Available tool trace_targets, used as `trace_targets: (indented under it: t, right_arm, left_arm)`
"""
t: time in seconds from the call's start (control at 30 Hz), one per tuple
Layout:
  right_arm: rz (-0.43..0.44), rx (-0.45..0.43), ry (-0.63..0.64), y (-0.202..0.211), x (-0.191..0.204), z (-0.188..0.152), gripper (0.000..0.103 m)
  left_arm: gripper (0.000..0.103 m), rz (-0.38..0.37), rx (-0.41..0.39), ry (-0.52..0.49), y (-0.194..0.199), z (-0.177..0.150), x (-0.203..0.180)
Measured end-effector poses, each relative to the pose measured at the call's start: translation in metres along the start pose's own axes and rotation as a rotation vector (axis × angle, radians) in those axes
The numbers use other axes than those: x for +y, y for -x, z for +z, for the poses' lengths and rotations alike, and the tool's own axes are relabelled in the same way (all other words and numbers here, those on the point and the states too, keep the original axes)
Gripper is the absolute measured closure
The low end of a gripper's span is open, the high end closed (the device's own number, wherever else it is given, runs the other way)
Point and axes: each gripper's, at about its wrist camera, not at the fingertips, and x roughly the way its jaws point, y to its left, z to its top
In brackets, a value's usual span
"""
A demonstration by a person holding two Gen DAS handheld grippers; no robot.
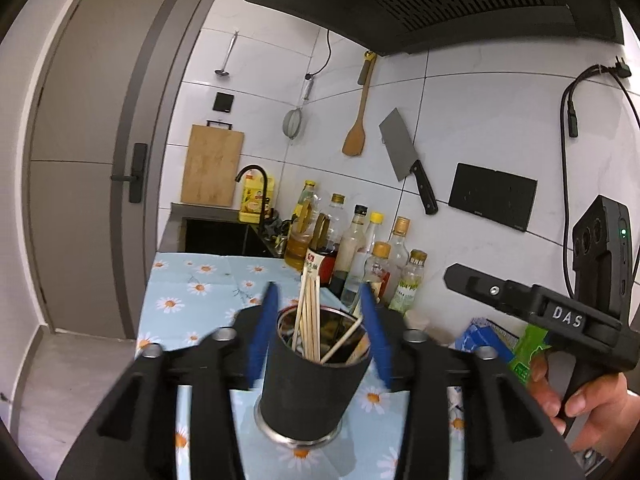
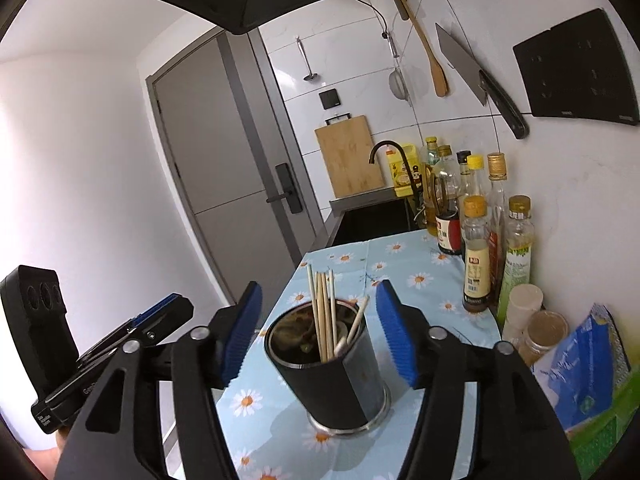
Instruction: Organize utensils
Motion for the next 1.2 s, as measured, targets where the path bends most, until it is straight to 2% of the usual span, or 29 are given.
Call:
trace_targets:
  t: [0.03,0.13,0.17,0.2,0.23,0.33,0.37,0.4,0.83,1.2]
  right_arm:
    - [0.0,0.003,0.006,0.004,-0.001,0.0,0.035]
    - [0.024,0.014,0.023,0.018,-0.003,-0.003,0.024]
    - [0.029,0.023,0.031,0.022,-0.004,-0.005,0.019]
    - [0.03,0.03,0.039,0.028,-0.004,-0.006,0.01]
    - [0.039,0.03,0.048,0.035,-0.005,-0.006,0.007]
    - [0.049,0.055,0.066,0.051,-0.008,-0.011,0.005]
    - [0.056,0.062,0.07,0.055,-0.009,-0.013,0.005]
    - [0.062,0.065,0.072,0.059,-0.011,-0.014,0.005]
    - [0.056,0.144,0.113,0.091,-0.032,-0.056,0.005]
    - [0.051,0.169,0.144,0.106,-0.031,-0.08,0.005]
  left_arm:
    - [0.054,0.012,0.001,-0.008,0.006,-0.002,-0.005]
    - [0.053,0.047,0.022,-0.019,0.018,-0.007,-0.018]
    - [0.043,0.058,0.027,-0.021,0.021,-0.009,-0.021]
    - [0.036,0.083,0.031,-0.024,0.028,-0.012,-0.026]
    - [0.026,0.098,0.033,-0.025,0.032,-0.014,-0.03]
    - [0.019,0.134,0.068,-0.035,0.046,-0.022,-0.042]
    - [0.01,0.145,0.074,-0.036,0.049,-0.023,-0.046]
    - [0.005,0.155,0.075,-0.036,0.055,-0.027,-0.051]
    - [0.007,0.299,0.154,-0.033,0.079,-0.065,-0.095]
    - [0.007,0.318,0.19,0.014,0.084,-0.095,-0.104]
